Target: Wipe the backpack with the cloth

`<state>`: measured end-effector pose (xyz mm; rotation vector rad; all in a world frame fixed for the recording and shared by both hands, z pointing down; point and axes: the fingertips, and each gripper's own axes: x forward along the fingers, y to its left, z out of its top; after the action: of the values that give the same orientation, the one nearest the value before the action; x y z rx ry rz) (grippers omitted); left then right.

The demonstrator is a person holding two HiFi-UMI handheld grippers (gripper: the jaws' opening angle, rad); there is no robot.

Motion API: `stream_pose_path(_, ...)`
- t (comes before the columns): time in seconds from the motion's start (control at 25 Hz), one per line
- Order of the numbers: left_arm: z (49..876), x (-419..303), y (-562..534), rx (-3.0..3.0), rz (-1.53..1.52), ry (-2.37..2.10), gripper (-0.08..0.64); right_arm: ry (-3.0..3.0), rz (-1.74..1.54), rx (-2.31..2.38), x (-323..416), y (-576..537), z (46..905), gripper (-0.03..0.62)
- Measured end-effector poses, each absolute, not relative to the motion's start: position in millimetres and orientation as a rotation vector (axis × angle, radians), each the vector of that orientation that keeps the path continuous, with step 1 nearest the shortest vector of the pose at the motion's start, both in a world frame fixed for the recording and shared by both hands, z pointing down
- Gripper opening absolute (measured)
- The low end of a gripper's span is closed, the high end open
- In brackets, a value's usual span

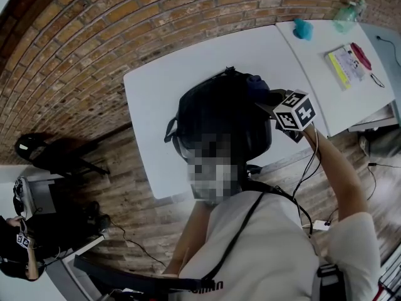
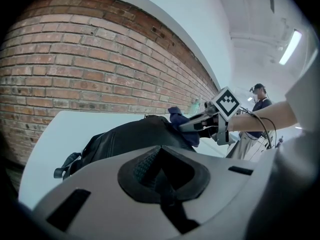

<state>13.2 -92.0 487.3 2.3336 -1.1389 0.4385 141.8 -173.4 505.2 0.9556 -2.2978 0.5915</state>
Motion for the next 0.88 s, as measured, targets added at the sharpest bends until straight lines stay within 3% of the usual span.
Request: stream_pose_path(0.88, 491, 17, -91, 2.317, 0.441, -1.134, 0.003, -2.313, 0.699, 0.730, 133, -92, 514, 0.069)
